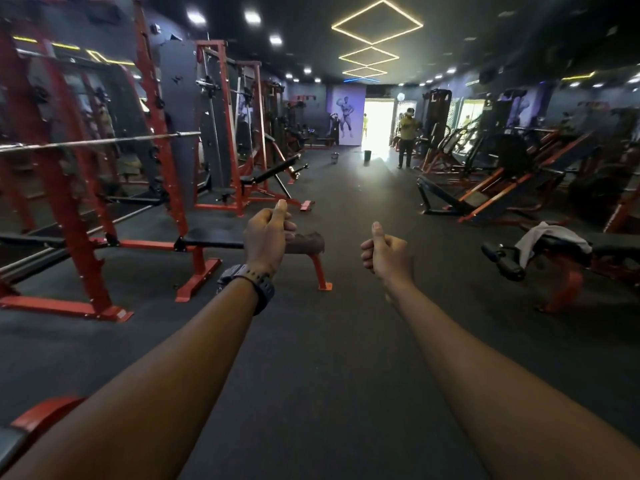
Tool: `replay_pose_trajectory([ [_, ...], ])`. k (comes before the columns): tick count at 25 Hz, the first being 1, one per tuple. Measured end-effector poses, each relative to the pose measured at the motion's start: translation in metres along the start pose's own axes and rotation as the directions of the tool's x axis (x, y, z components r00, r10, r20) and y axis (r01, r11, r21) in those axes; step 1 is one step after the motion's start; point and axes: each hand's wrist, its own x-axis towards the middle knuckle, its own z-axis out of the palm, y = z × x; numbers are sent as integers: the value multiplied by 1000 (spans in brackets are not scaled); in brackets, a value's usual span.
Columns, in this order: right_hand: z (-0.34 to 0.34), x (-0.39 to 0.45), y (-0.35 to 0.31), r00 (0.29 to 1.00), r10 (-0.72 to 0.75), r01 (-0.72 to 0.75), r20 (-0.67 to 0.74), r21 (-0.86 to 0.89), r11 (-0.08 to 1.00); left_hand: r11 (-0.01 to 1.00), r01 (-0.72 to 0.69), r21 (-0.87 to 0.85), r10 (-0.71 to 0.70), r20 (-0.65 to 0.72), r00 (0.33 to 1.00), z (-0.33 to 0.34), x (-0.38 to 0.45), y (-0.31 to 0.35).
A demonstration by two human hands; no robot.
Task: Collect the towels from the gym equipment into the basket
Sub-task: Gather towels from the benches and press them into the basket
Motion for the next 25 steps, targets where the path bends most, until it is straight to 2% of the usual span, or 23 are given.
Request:
replay_pose_trajectory([
  [10, 145, 236, 66, 998, 52, -49, 39, -75, 996, 998, 54, 23, -55, 36, 998, 76, 253, -115],
  [14, 201, 344, 109, 997, 63, -60, 54, -57, 997, 996, 71, 56, -74, 44, 996, 122, 352, -180],
  [25, 348, 630, 218, 974, 160, -141, 160, -125, 982, 973, 202, 113, -196, -59, 979, 226, 615, -335],
])
